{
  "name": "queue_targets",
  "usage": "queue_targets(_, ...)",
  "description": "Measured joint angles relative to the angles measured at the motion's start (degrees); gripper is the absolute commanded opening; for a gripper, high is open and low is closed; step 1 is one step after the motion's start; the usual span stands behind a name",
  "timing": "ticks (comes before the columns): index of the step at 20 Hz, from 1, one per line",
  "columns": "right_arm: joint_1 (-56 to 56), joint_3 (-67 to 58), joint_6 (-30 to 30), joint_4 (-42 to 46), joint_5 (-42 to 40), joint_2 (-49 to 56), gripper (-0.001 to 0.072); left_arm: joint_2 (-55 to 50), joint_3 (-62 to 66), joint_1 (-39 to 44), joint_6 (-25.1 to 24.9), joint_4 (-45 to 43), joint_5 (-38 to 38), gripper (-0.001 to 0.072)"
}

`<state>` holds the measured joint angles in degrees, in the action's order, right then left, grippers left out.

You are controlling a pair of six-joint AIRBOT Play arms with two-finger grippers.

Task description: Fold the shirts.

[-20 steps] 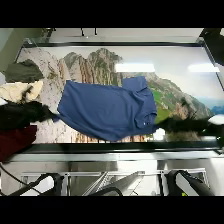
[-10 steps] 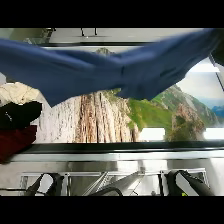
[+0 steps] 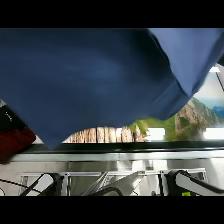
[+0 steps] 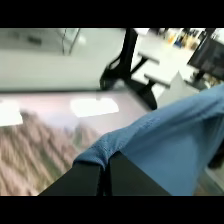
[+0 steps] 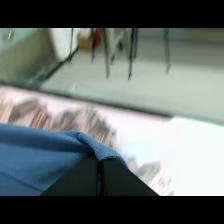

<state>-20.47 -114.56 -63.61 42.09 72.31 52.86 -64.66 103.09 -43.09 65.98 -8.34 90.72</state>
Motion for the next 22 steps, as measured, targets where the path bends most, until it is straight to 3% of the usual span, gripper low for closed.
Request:
queue_targets(5, 2.62, 10.99, -0.02, 0.52, 0.46, 14.60, 0.0015, -12.31, -9.09, 19.39, -0.02, -22.18, -7.19, 0.0012)
queue_targets(9, 4.24, 14.78, 0.90, -1.73, -6.21, 27.41, 0.0015, -30.36, -3.91, 29.07, 1.88, -30.99, -13.40, 0.0012)
queue_targets(15, 4.68, 13.40, 2.19, -6.54, -12.24, 38.97, 0.0015, -51.54, 13.05, 34.29, 6.12, -34.69, -12.35, 0.0012)
queue_targets(22, 4.52, 13.05, 2.27, 2.62, -7.08, 41.62, 0.0014, -54.64, 10.45, 34.51, 7.39, -41.46, -12.17, 0.0012)
